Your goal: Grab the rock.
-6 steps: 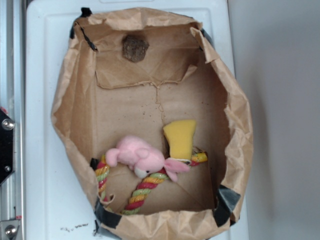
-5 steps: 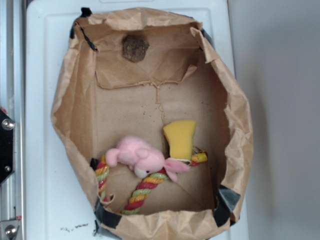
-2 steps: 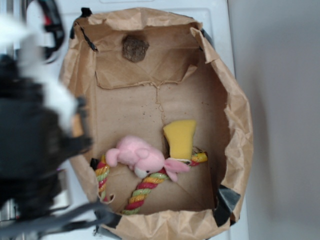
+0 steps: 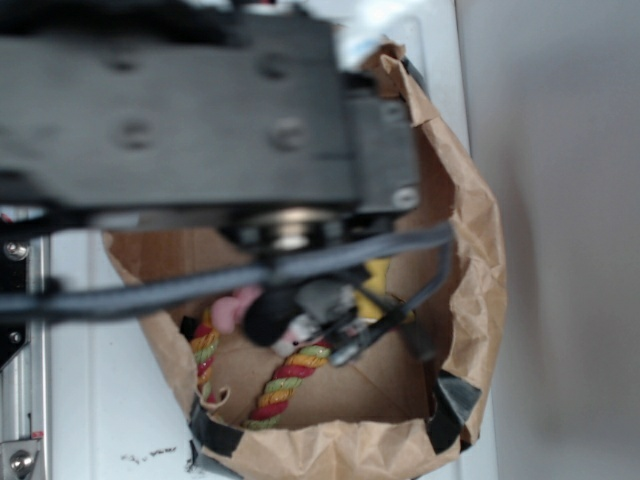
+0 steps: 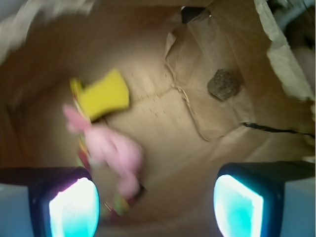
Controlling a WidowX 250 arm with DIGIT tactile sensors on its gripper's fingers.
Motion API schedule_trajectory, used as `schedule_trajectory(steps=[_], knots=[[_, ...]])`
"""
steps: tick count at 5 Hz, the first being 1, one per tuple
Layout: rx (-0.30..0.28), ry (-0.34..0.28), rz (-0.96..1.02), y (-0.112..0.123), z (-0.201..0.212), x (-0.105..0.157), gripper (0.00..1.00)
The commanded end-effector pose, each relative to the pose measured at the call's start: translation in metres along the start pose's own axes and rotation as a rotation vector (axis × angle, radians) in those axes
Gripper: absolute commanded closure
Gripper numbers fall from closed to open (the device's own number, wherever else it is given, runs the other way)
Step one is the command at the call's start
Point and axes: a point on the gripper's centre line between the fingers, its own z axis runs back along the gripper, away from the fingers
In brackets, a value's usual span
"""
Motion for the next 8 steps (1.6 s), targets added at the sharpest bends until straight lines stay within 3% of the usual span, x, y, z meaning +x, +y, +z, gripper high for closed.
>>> schedule_trajectory(steps=[1,3,4,5,7,8], knots=[[0.016,-0.055,0.304,0.014,0.012,0.024,0.00],[0.016,-0.055,0.304,0.014,0.012,0.024,0.00],[-0.030,-0.190,0.471,0.024,-0.014,0.029,0.00],[-0.017,-0.252,0.573,0.034,-0.039,0.037,0.00],[-0.006,-0.268,0.681,0.025,-0.071,0.048,0.00],[0.037,-0.287,0.709,0.034,-0.080,0.056,0.00]])
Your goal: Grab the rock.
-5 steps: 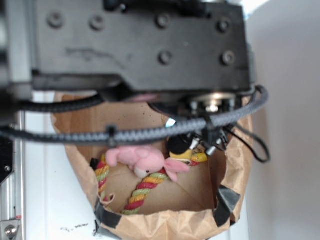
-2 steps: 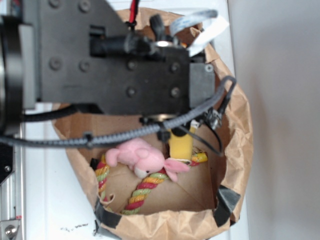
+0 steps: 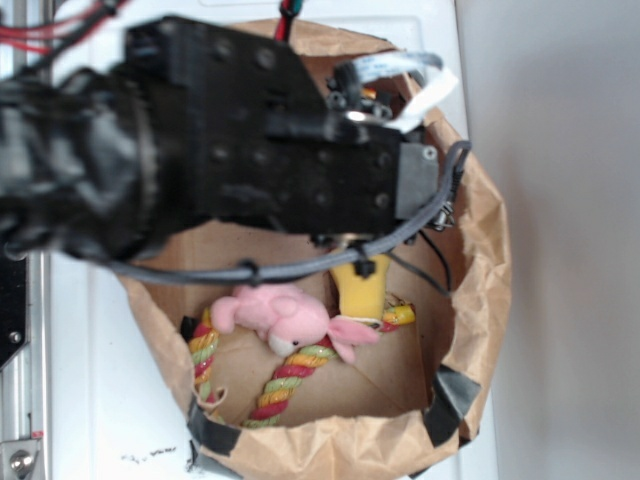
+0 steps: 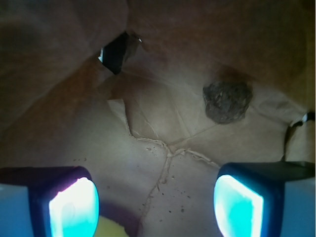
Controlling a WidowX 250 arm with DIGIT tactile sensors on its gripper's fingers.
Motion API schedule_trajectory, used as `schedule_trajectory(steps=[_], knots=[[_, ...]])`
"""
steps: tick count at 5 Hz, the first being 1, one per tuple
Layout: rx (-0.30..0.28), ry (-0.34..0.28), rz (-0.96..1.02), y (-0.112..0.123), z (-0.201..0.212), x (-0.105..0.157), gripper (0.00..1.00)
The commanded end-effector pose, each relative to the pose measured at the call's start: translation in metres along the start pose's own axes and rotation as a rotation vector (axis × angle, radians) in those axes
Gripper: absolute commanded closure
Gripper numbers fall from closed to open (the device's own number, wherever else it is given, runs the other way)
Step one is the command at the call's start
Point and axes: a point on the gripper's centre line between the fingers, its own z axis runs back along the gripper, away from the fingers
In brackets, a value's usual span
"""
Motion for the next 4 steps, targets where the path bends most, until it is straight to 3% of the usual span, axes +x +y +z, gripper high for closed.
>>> schedule_trajectory(steps=[1,3,4], knots=[[0.022,-0.078,0.098,0.027,-0.002,0.045,0.00],[0.038,-0.059,0.116,0.035,-0.002,0.065,0.00],[0.101,-0.120,0.050,0.047,-0.014,0.070,0.00]])
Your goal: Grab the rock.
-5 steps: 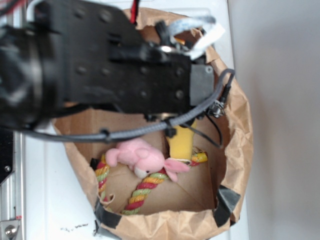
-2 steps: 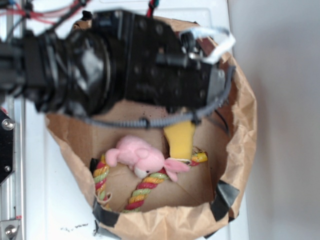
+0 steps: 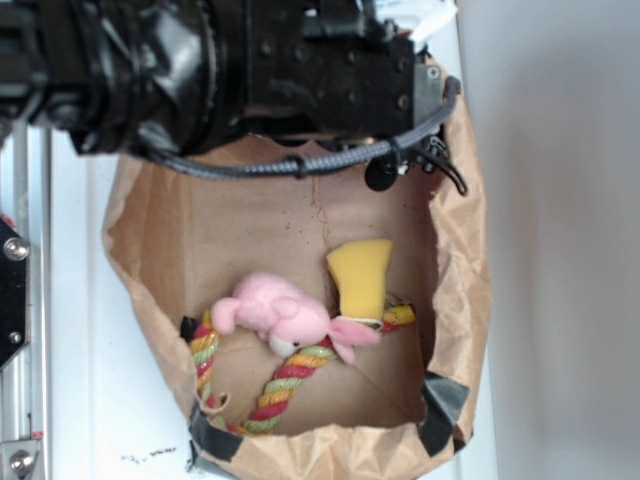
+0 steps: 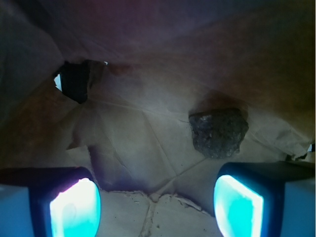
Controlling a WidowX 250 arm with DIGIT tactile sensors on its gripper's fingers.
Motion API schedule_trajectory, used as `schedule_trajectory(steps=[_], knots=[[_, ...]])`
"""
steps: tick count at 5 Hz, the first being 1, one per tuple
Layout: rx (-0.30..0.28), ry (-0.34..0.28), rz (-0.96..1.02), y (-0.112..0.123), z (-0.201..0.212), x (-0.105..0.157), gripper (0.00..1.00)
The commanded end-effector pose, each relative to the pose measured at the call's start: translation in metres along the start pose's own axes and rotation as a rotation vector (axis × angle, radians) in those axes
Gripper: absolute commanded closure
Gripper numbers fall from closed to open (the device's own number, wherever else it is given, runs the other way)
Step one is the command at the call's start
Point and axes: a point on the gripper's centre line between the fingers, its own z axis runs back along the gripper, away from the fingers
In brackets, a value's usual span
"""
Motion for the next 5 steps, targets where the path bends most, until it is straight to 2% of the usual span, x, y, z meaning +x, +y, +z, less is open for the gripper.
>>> schedule_trajectory(steps=[1,5], knots=[[0.056,-0.082,-0.029,0.0326,-0.0024,0.0289,0.00],[0.069,-0.078,-0.017,0.0324,-0.0058,0.0353,0.00]])
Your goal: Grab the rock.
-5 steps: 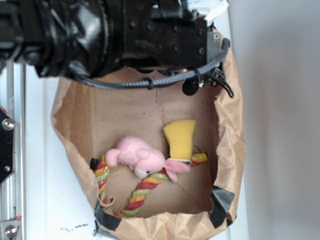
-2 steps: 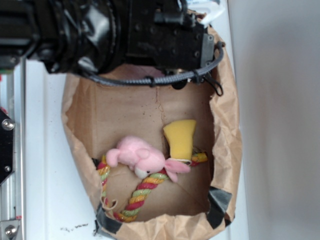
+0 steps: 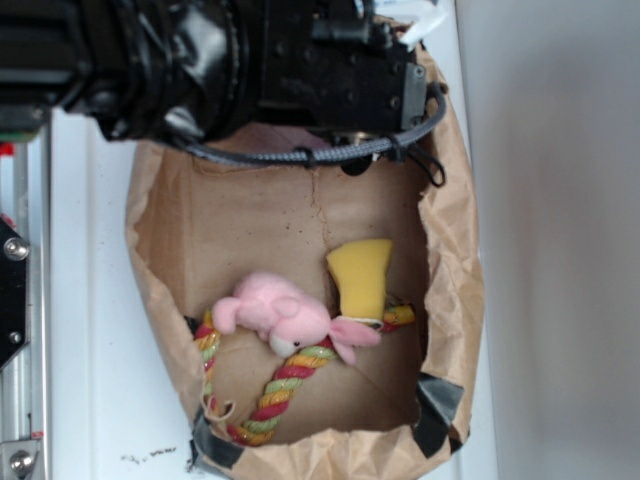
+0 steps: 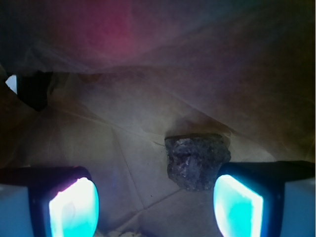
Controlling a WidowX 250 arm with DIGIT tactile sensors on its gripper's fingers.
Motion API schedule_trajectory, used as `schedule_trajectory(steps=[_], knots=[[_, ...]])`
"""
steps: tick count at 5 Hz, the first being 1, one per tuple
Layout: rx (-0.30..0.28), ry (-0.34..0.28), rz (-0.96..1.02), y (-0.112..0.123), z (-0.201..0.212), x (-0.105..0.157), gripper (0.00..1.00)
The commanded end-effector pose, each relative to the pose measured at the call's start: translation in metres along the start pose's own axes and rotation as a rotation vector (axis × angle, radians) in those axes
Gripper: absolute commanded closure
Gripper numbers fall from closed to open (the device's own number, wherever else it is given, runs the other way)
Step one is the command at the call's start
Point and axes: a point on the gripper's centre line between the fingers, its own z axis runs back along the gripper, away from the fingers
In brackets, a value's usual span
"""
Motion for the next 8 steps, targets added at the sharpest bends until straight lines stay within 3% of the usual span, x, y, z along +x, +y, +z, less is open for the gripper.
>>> schedule_trajectory(steps=[1,2,3,4,6,8], knots=[[-0.028,-0.031,0.071,0.017,0.009,0.024,0.00],[-0.020,-0.002,0.272,0.038,-0.009,0.037,0.00],[-0.067,-0.003,0.346,0.055,-0.005,0.023,0.00],[-0.089,0.012,0.362,0.057,0.001,0.019,0.00],[-0.053,-0.063,0.349,0.081,-0.021,0.027,0.00],[-0.047,-0.104,0.352,0.078,-0.037,0.029,0.00]])
